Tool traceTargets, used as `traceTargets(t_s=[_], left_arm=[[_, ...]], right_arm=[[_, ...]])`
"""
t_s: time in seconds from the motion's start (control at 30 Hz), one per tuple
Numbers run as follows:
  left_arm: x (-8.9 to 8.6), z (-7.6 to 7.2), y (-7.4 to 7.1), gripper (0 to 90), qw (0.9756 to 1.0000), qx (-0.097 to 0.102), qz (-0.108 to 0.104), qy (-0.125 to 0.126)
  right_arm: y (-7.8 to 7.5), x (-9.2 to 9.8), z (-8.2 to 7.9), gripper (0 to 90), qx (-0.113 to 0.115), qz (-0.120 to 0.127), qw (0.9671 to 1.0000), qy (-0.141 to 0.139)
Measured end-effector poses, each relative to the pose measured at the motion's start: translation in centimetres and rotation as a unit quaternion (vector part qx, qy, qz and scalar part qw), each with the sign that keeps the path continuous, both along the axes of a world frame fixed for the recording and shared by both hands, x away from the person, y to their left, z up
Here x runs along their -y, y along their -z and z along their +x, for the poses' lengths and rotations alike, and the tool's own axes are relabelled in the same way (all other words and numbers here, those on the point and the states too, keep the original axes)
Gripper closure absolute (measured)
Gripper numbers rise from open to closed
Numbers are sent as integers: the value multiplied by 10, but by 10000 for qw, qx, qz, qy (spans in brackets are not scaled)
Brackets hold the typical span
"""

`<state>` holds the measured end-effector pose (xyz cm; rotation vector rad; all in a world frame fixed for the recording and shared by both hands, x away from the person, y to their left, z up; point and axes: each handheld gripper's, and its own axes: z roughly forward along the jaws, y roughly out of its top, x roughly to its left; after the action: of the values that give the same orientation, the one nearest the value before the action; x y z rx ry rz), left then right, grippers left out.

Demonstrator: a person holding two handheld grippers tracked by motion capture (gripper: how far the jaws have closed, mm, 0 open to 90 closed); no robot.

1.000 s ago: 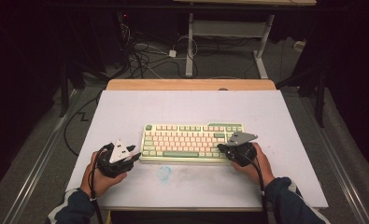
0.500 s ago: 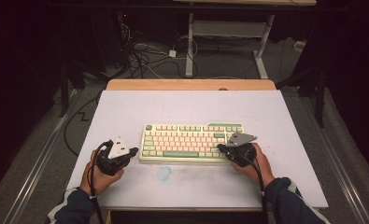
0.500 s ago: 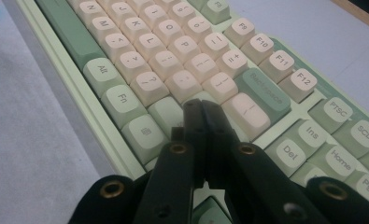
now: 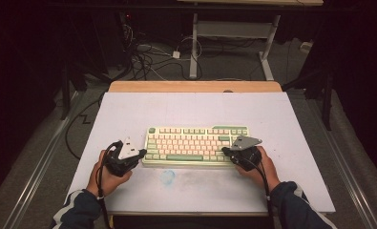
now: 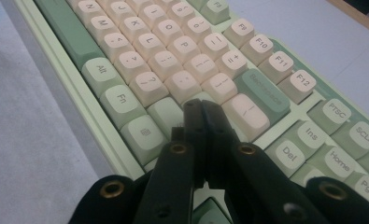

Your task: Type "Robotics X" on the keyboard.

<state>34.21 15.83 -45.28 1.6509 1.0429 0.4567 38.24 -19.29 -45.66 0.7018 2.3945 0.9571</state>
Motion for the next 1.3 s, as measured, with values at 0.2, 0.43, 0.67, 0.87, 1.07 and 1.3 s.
traceTargets(t_s=[0.2, 0.43, 0.67, 0.87, 1.07, 1.3], left_arm=[[18, 10, -1, 873, 9997, -74, 30, 209], [36, 20, 0, 873, 9992, -100, 130, 355], [49, 27, 3, 872, 9986, -178, 161, 463], [57, 30, 6, 872, 9980, -250, 228, 542], [60, 32, 10, 871, 9976, -297, 316, 538], [62, 33, 13, 868, 9974, -306, 390, 525]], right_arm=[[0, 0, 0, 900, -11, 27, 10000, 2], [0, 0, 0, 900, 3, 26, 10000, 16], [1, 0, 0, 900, -4, 42, 10000, 10], [1, 1, 0, 900, -4, 41, 10000, 2], [1, 1, 0, 900, -5, 40, 10000, 1], [0, 1, 0, 900, -1, 32, 10000, -3]])
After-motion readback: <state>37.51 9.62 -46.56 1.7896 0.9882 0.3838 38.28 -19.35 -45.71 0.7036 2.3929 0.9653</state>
